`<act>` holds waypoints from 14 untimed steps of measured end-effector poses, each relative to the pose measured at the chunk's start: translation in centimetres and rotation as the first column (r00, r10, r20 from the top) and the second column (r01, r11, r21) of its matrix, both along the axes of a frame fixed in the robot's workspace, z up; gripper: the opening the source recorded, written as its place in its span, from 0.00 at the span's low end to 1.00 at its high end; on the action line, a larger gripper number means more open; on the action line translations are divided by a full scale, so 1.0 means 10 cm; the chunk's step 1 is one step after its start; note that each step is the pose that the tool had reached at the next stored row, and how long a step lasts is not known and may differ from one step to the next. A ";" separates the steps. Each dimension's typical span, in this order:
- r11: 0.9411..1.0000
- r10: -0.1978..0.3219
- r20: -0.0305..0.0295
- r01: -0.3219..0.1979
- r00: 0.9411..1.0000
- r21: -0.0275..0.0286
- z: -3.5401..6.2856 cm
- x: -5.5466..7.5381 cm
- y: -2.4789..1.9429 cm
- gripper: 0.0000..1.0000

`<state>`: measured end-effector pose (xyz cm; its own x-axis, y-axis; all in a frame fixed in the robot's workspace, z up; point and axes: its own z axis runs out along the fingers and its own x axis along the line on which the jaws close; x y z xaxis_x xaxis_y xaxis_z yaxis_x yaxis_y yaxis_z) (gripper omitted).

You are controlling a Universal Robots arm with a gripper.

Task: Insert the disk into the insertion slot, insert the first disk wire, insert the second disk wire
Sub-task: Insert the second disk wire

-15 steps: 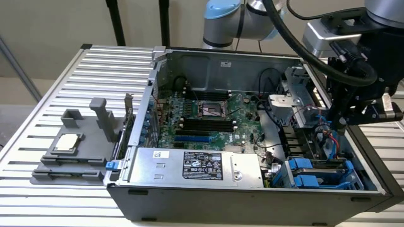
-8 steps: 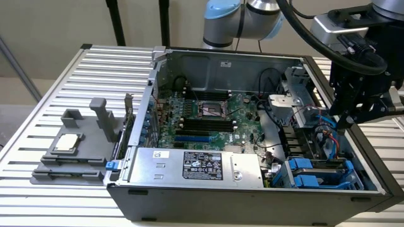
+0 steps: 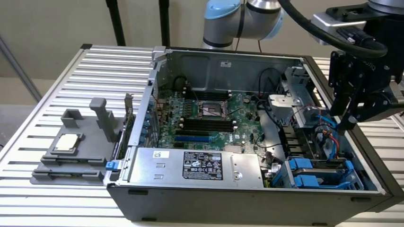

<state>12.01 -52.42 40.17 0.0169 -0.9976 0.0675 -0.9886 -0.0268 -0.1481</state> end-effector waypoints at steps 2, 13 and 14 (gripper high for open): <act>1.000 0.000 -0.002 0.000 1.000 -0.015 -0.009 0.00 0.056 0.40; 0.997 -0.001 -0.019 -0.001 1.000 -0.081 -0.063 0.00 0.106 0.40; 0.996 -0.001 -0.021 -0.001 1.000 -0.085 -0.071 0.01 0.107 0.40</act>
